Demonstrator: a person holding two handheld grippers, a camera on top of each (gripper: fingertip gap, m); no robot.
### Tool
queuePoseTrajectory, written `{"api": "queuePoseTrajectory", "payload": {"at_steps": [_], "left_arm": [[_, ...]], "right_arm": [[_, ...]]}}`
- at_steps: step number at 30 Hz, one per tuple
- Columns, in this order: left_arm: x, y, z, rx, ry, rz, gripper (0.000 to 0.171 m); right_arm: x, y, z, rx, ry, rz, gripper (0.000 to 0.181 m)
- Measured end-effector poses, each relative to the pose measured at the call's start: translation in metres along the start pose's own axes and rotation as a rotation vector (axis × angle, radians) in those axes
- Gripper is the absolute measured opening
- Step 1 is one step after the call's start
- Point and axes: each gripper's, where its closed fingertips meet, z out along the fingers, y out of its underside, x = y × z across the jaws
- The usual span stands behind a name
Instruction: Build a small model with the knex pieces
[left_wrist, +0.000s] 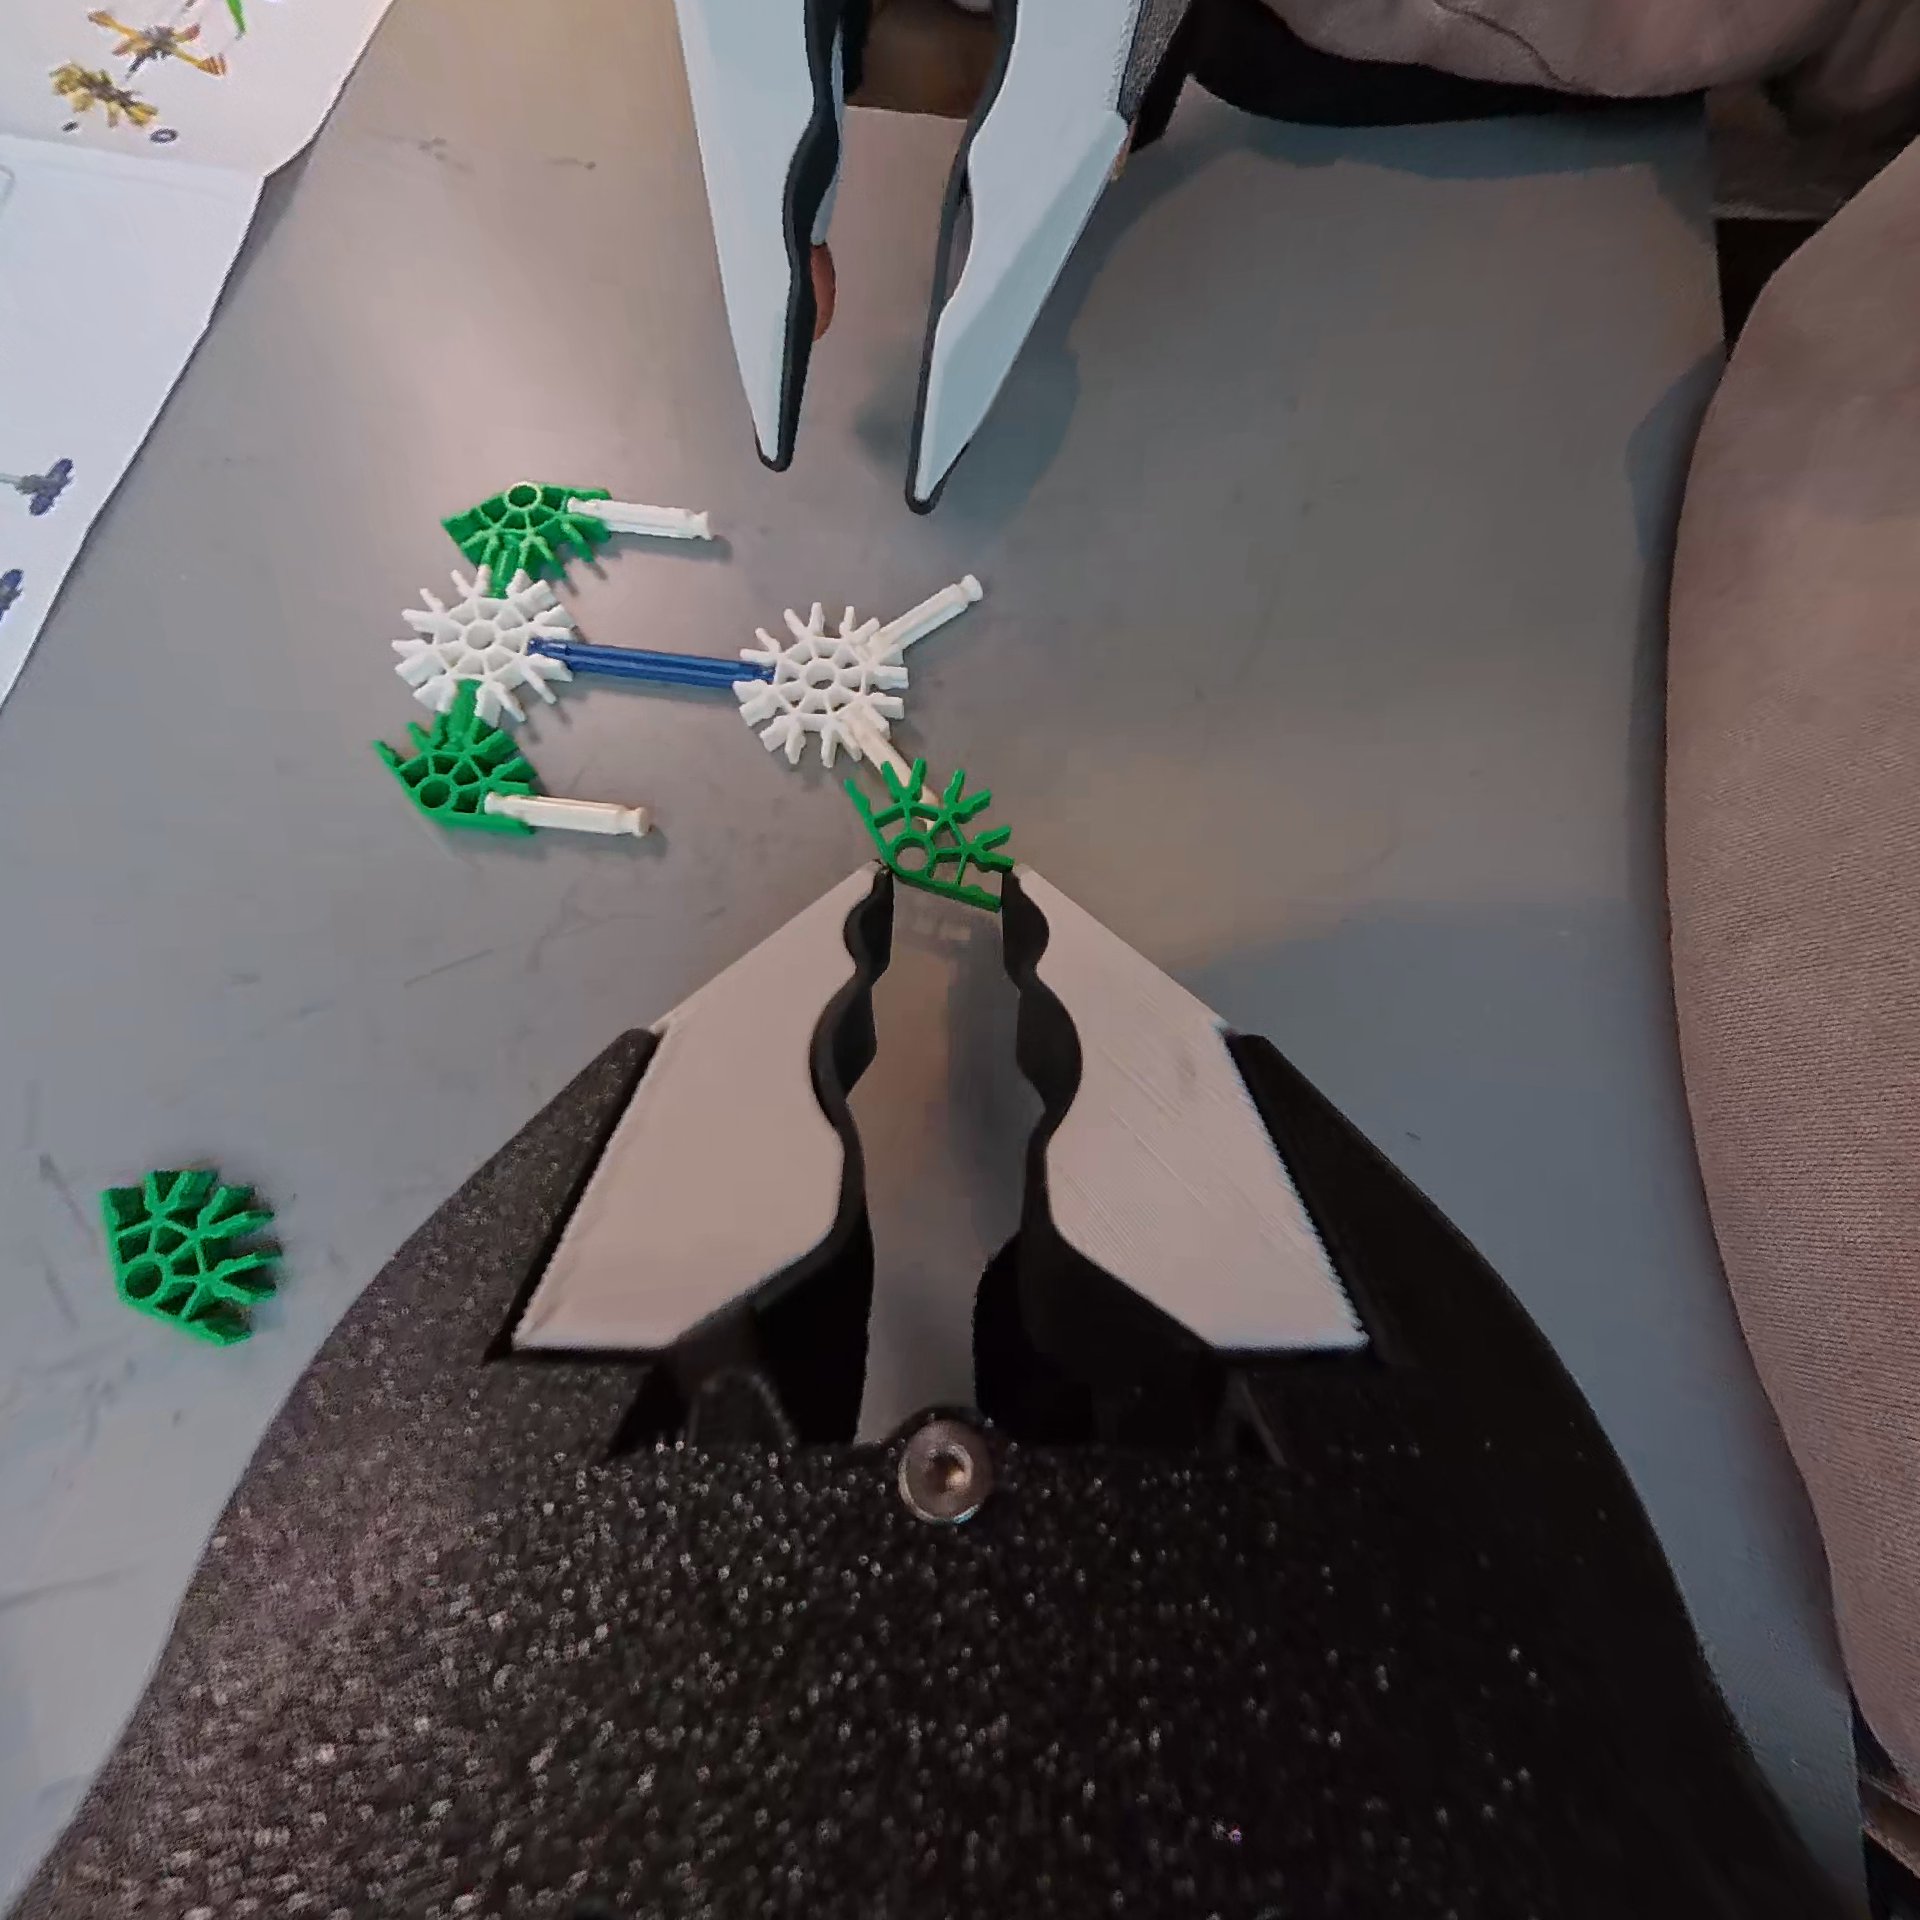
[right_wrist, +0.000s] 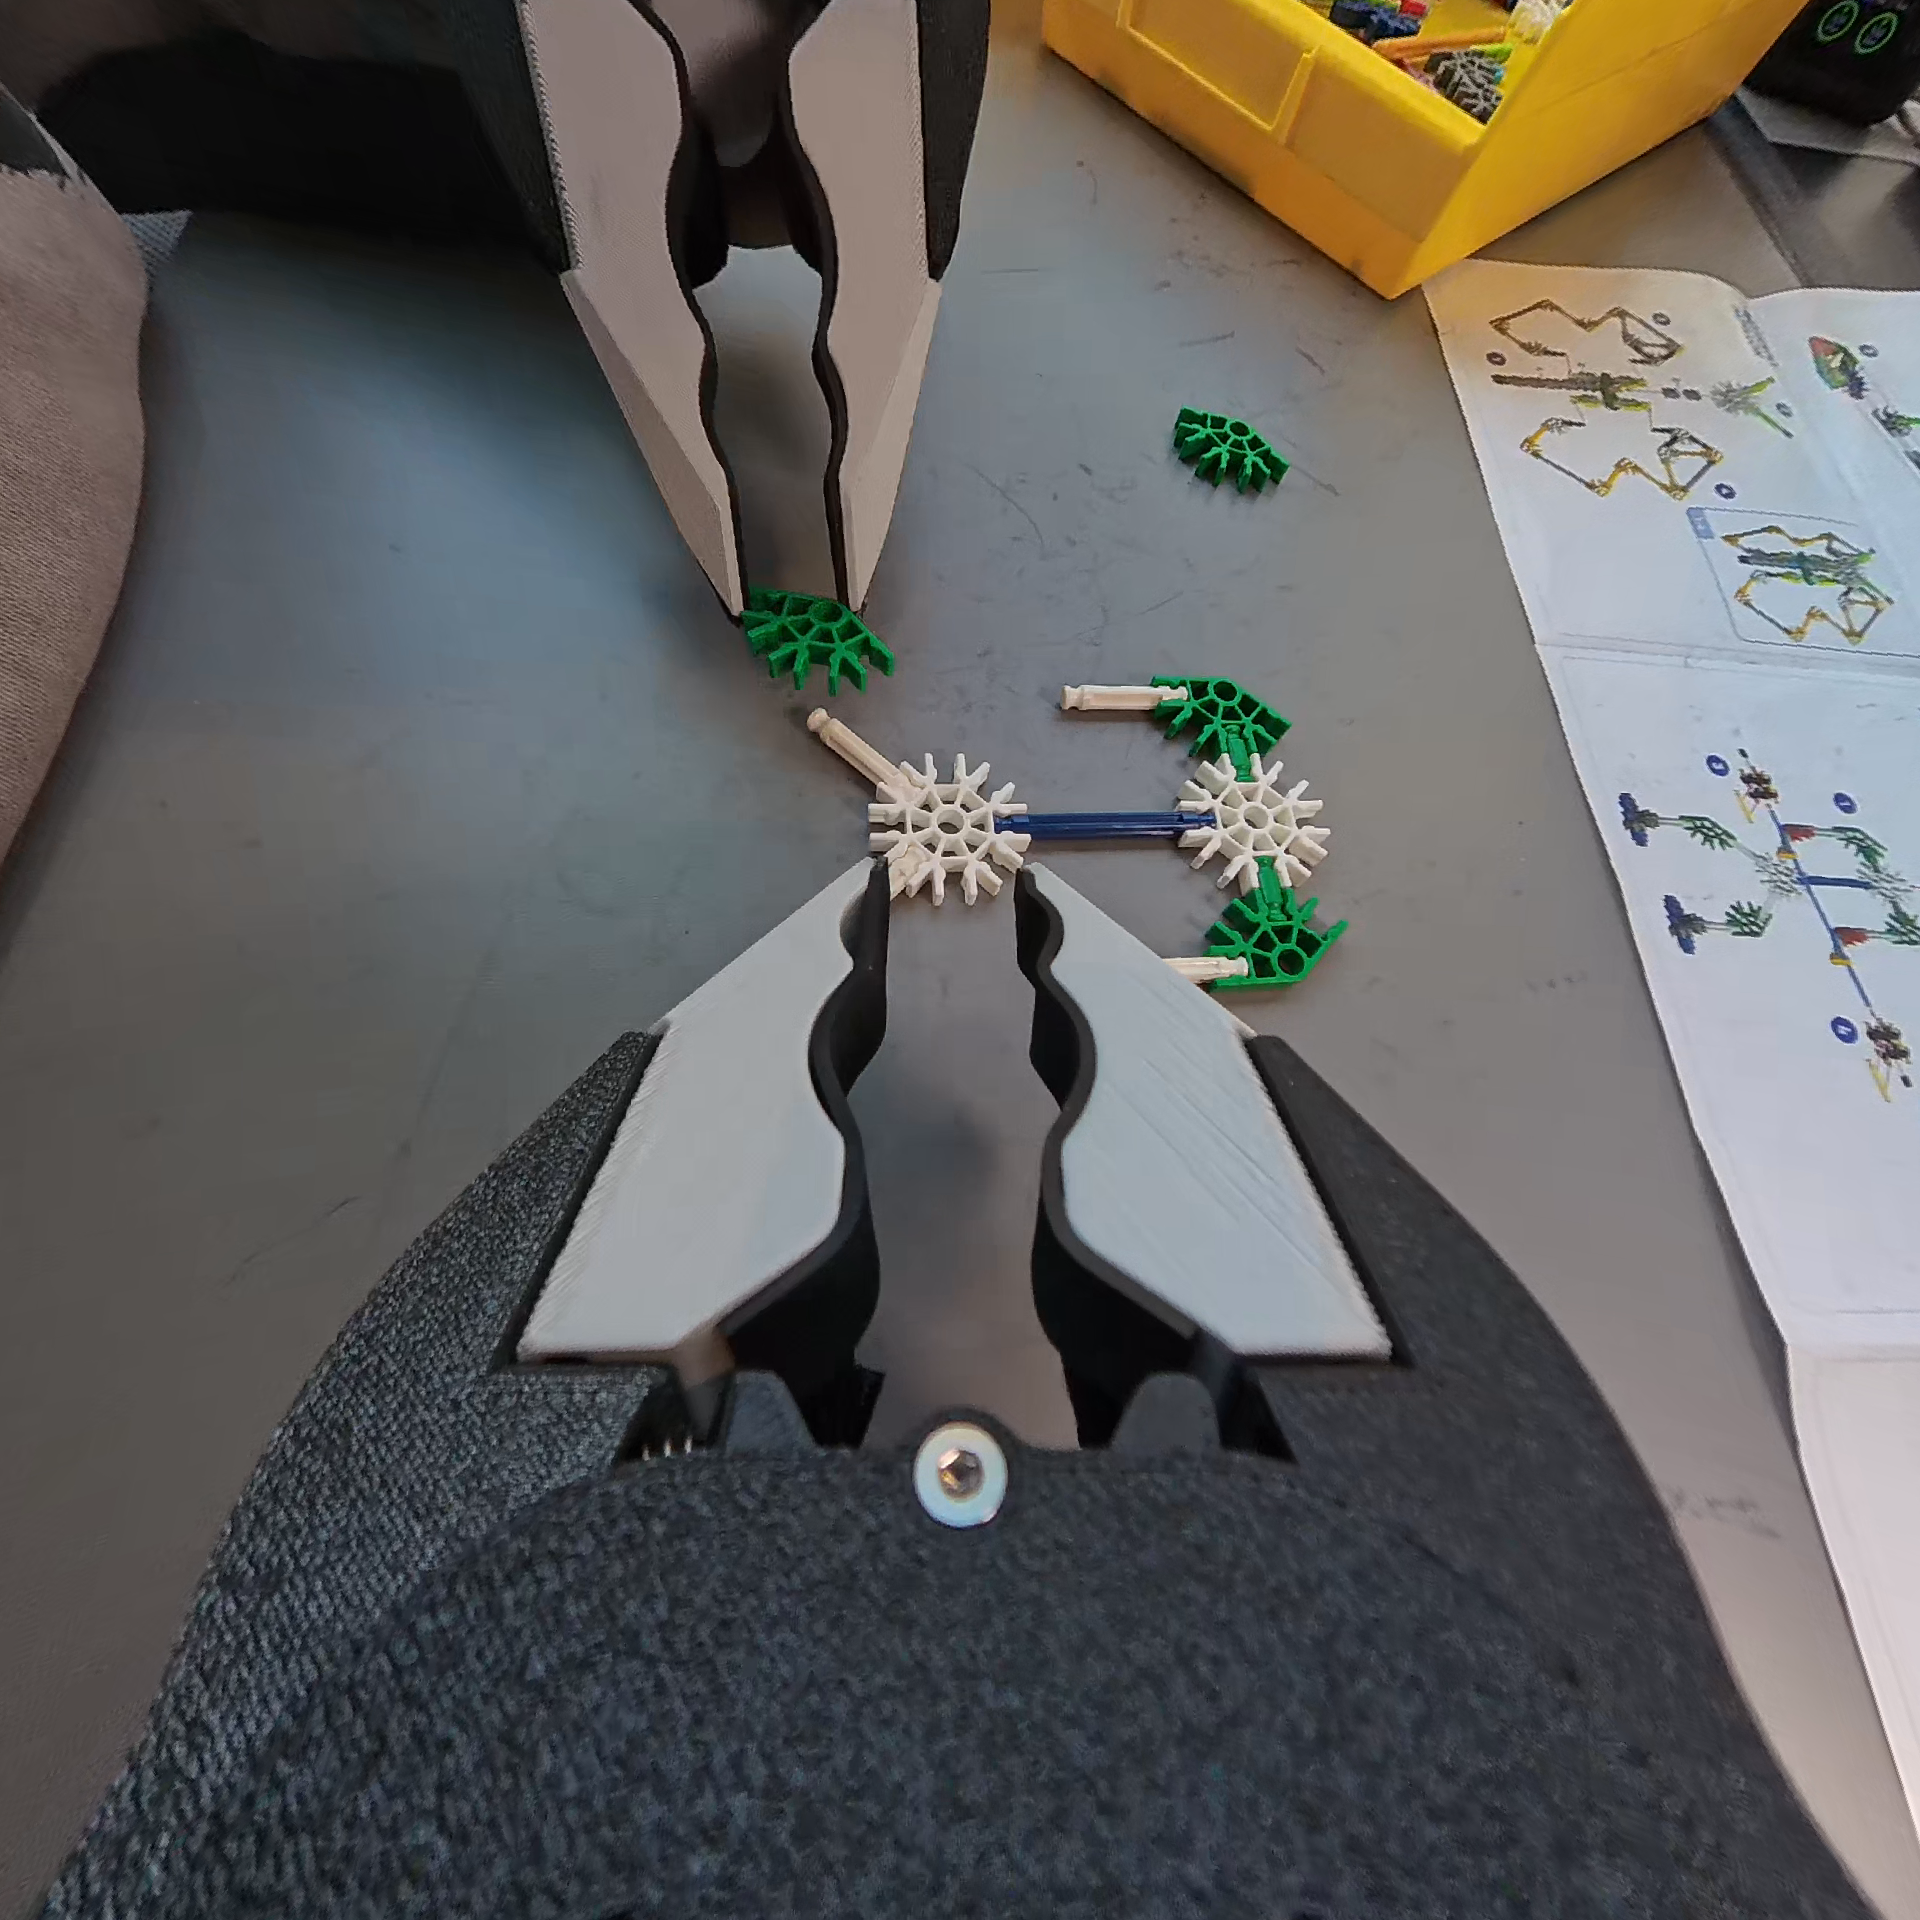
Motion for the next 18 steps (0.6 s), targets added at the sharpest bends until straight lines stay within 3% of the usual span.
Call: {"api": "queuePoseTrajectory", "payload": {"at_steps": [7,8,9,18], "left_arm": [[0.006,0.006,0.007,-0.04,0.029,-0.014,0.018],[0.006,0.005,0.007,-0.033,0.025,-0.01,0.002],[0.006,0.005,0.007,-0.029,0.023,-0.009,0.0],[0.009,0.004,0.005,-0.018,0.038,-0.004,0.001]], "right_arm": [[-0.007,-0.011,0.004,0.025,-0.009,-0.017,0.023],[-0.01,-0.014,0.006,0.033,-0.013,-0.023,0.023],[-0.013,-0.017,0.008,0.038,-0.019,-0.03,0.023],[-0.03,-0.017,0.02,-0.02,-0.065,-0.071,0.02]]}}
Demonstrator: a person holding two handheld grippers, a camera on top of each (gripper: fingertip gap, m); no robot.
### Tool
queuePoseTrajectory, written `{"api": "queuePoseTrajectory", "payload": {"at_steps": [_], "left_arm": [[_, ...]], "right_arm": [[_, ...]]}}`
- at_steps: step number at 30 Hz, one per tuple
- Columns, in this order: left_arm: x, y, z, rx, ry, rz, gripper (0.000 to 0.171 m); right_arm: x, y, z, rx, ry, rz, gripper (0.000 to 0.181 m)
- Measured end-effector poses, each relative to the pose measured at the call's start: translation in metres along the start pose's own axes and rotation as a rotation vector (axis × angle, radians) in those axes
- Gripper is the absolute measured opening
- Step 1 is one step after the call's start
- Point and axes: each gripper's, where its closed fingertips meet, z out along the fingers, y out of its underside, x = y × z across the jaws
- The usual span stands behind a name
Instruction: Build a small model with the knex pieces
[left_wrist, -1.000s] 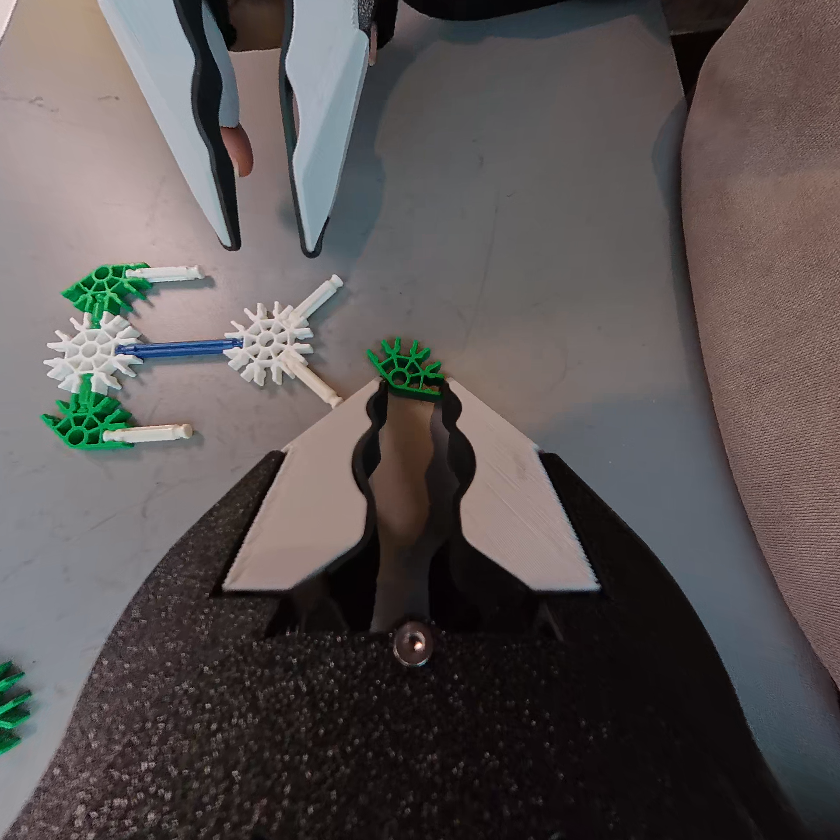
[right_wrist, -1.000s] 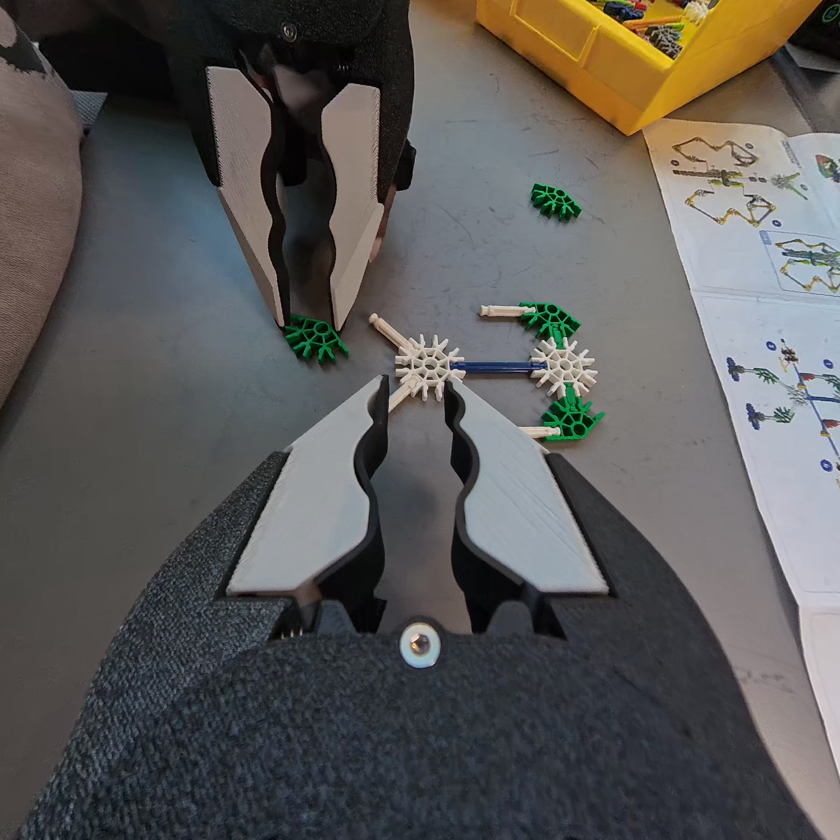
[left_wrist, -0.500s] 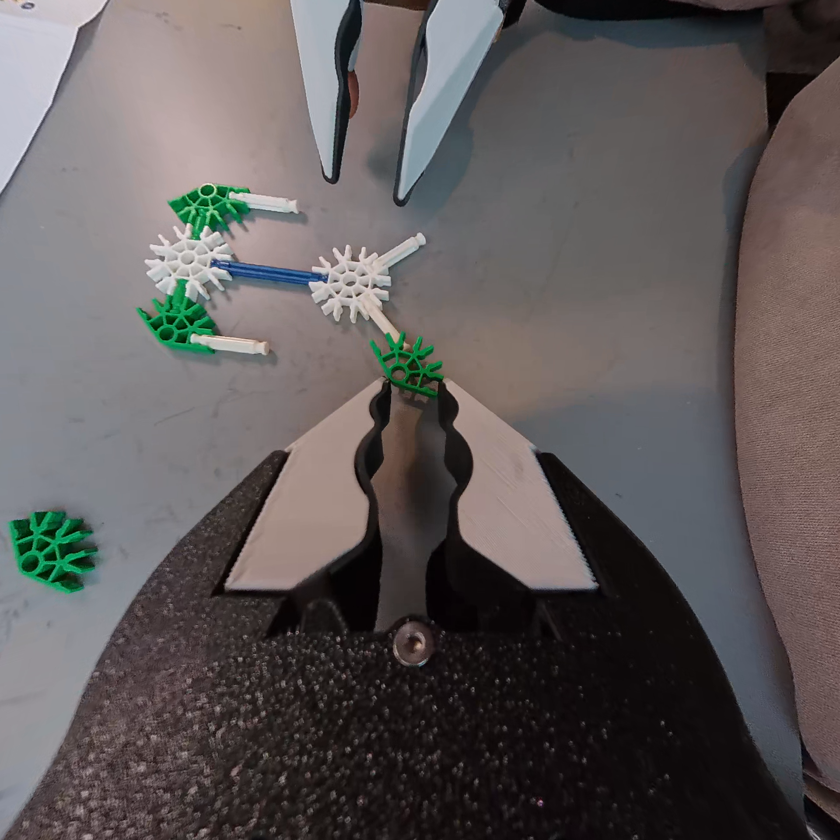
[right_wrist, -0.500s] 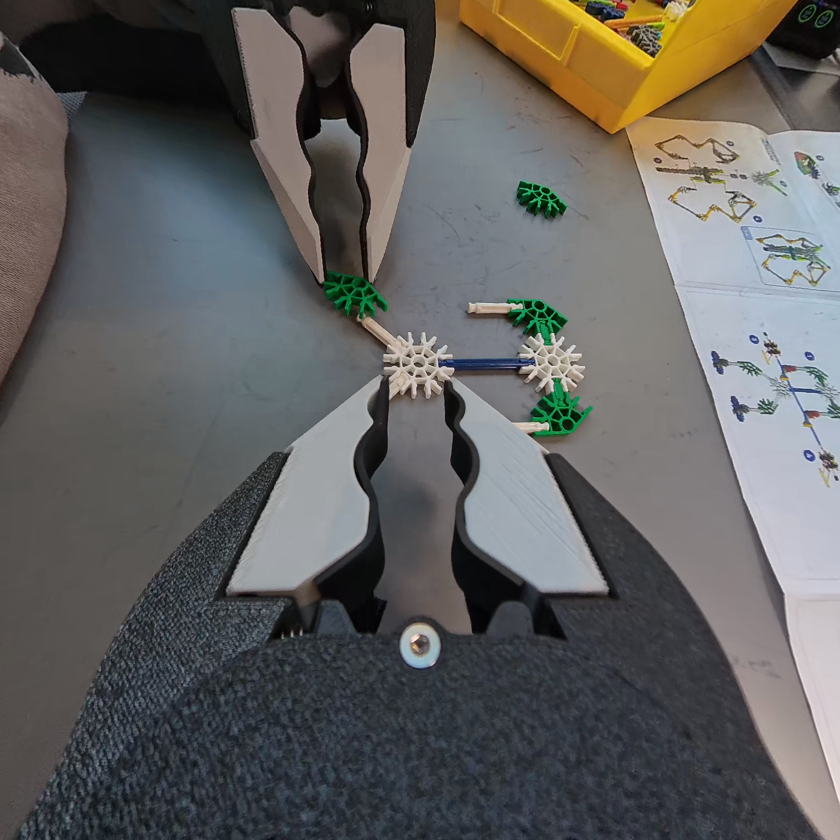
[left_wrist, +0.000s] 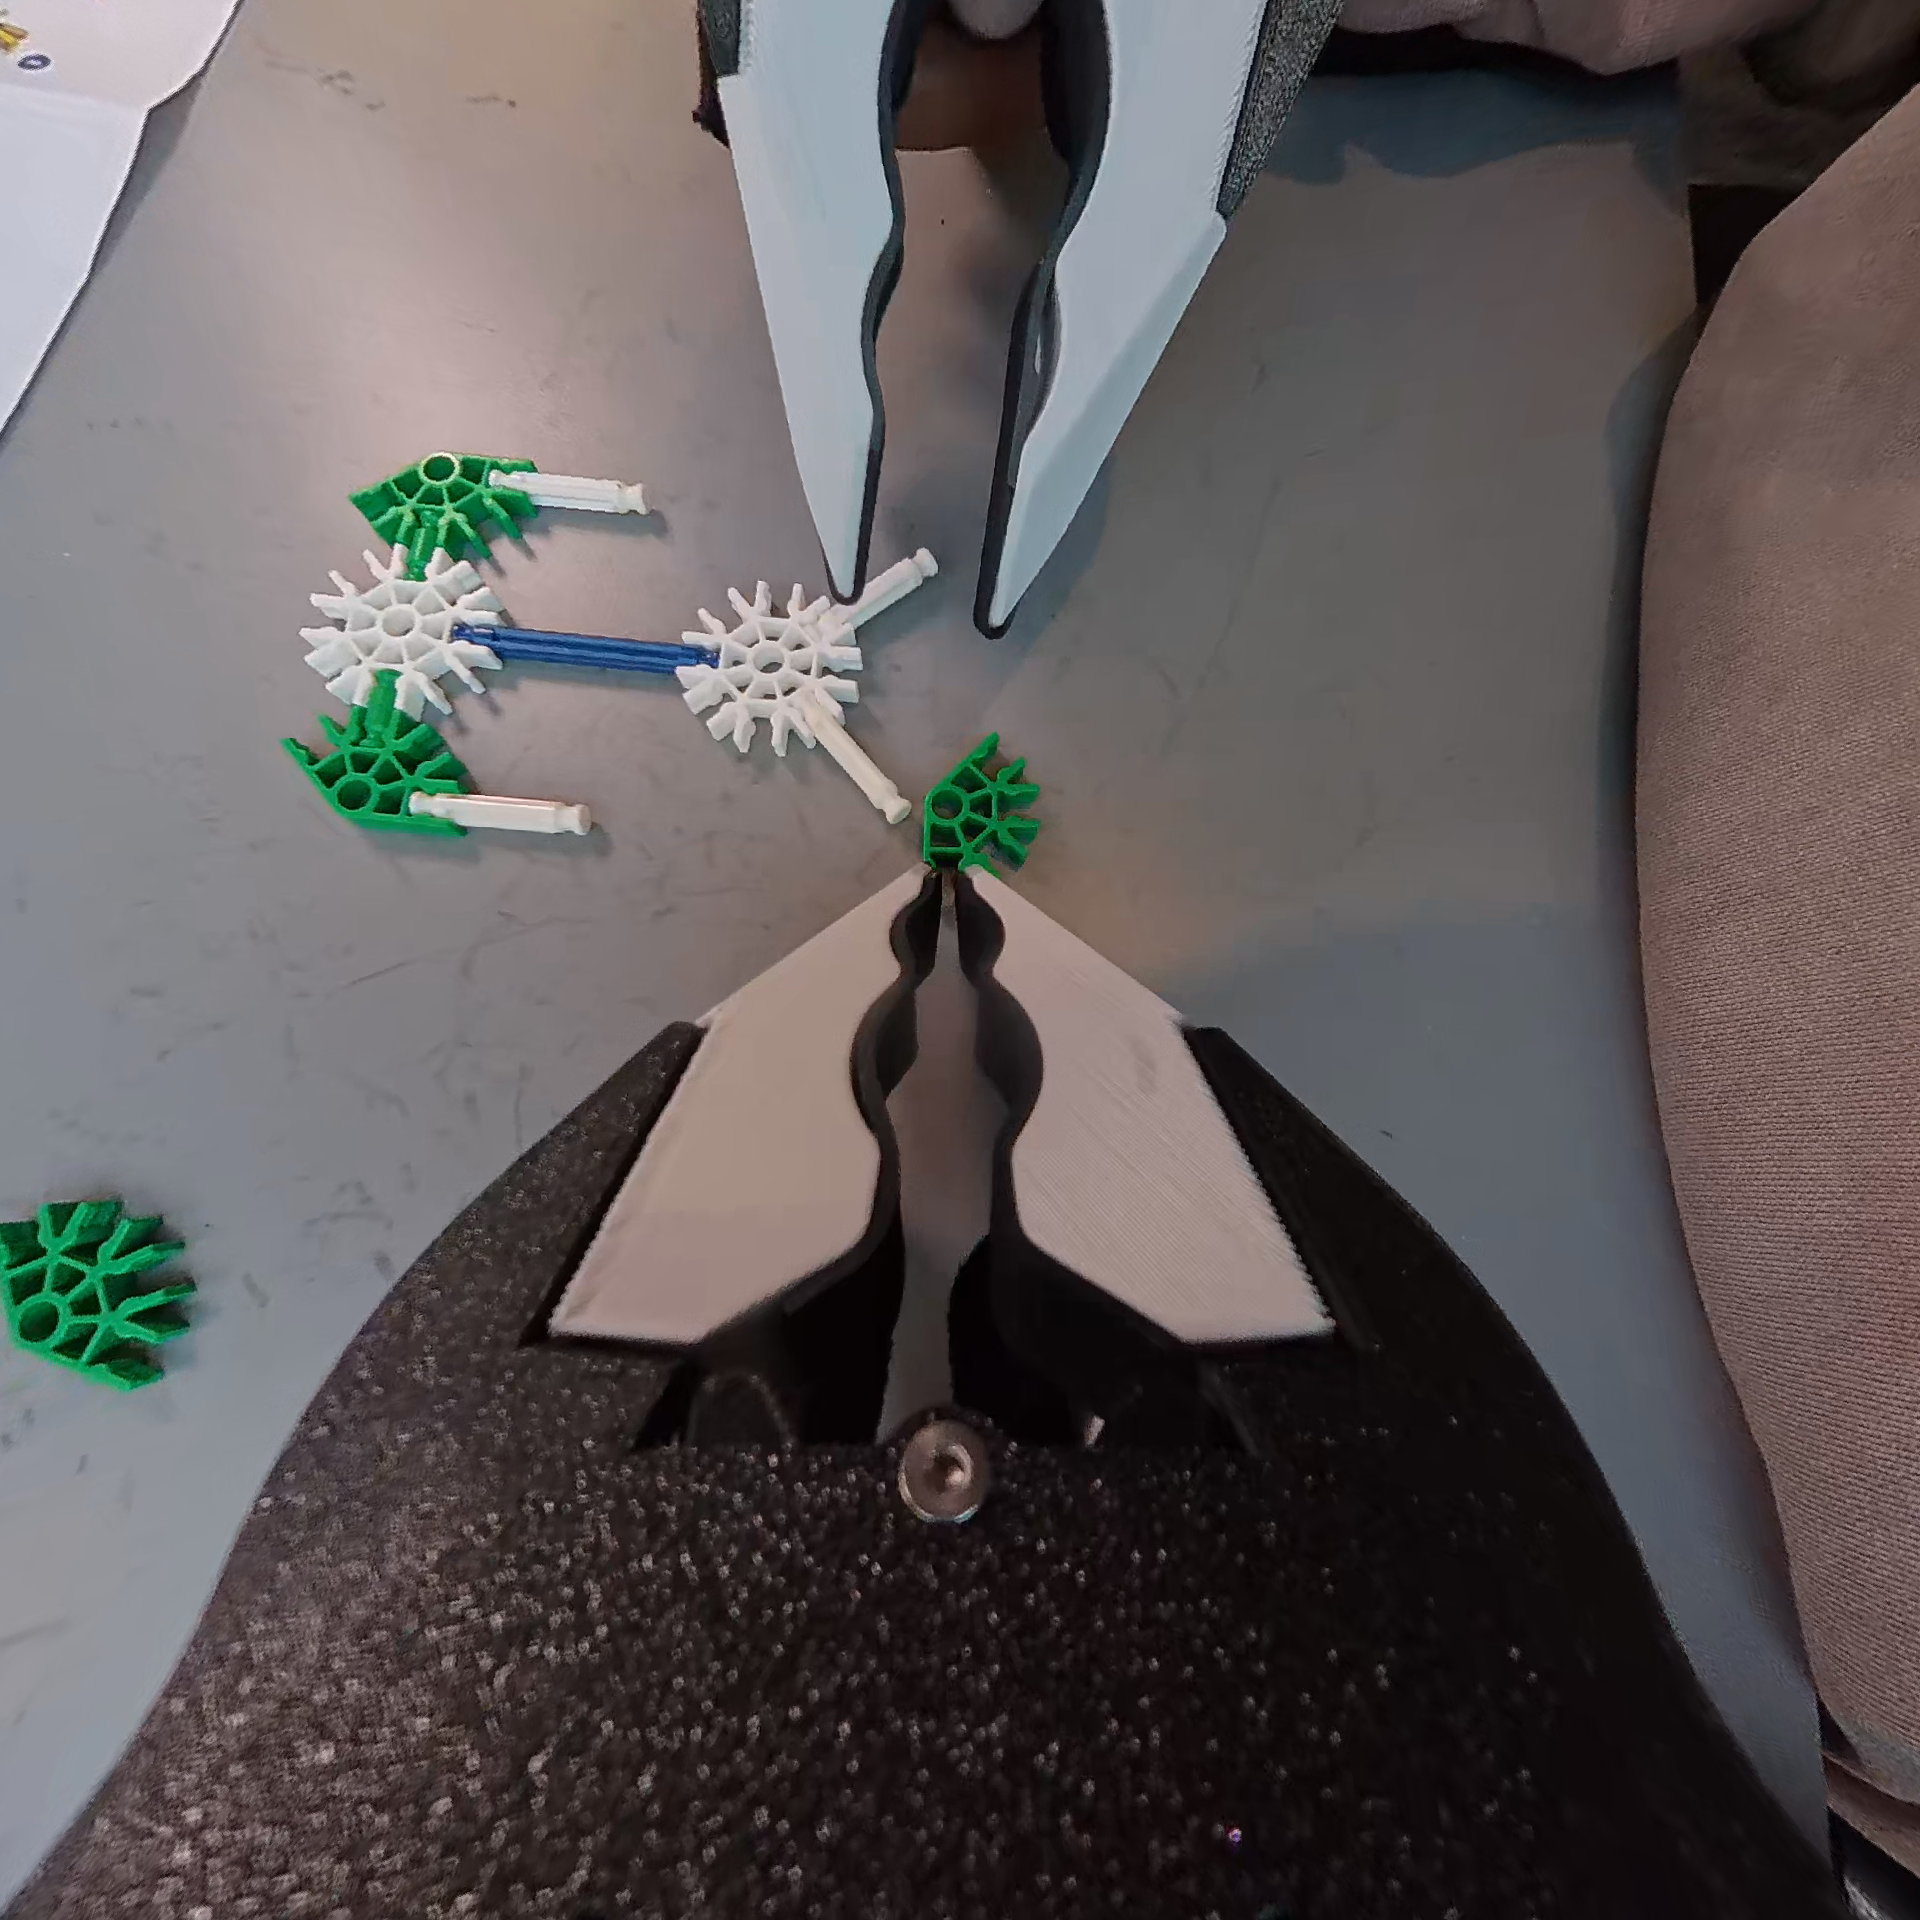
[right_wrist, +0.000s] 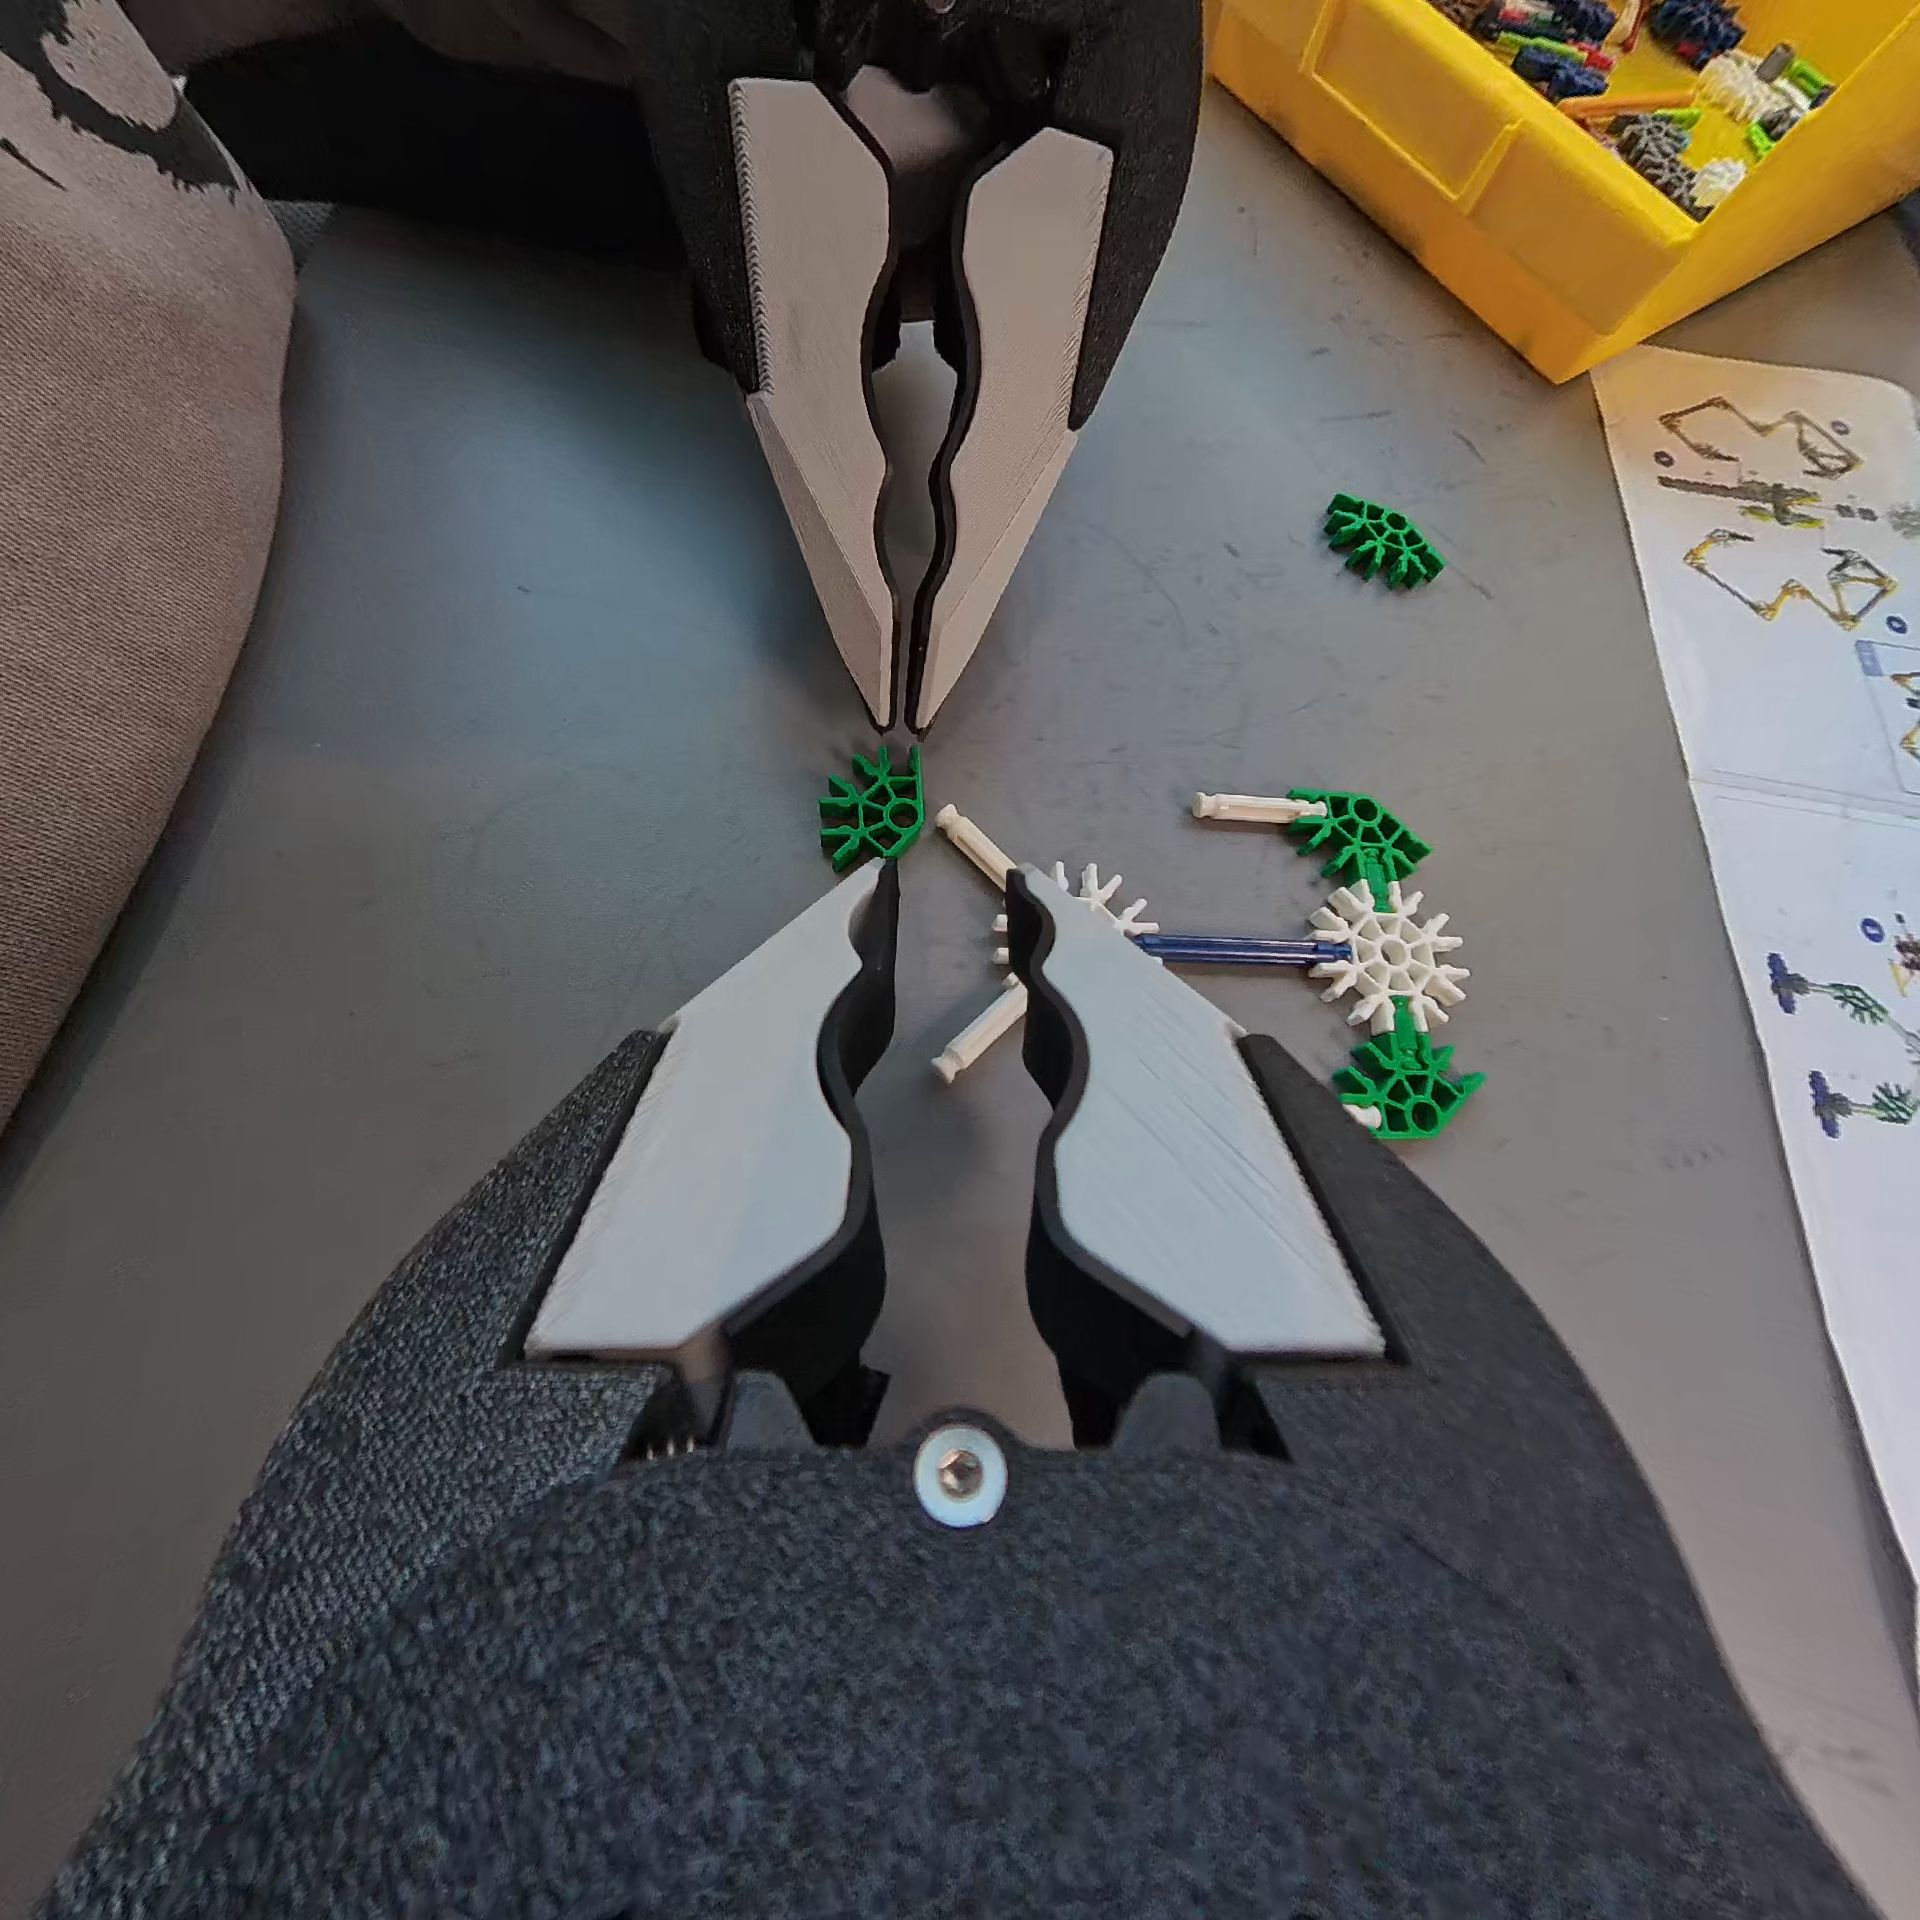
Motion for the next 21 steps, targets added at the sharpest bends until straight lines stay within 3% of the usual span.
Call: {"api": "queuePoseTrajectory", "payload": {"at_steps": [5,10,21], "left_arm": [[-0.002,0.005,0.0,-0.017,0.003,0.002,0.003],[-0.004,0.005,0.006,-0.029,-0.017,0.022,0.025],[-0.005,0.01,0.005,-0.128,-0.087,-0.004,0.014]], "right_arm": [[-0.001,0.004,0.002,-0.043,0.014,-0.034,0.017],[0.014,0.009,0.005,-0.081,0.079,-0.031,0.019],[0.02,0.041,-0.009,-0.284,0.103,0.026,0.015]]}}
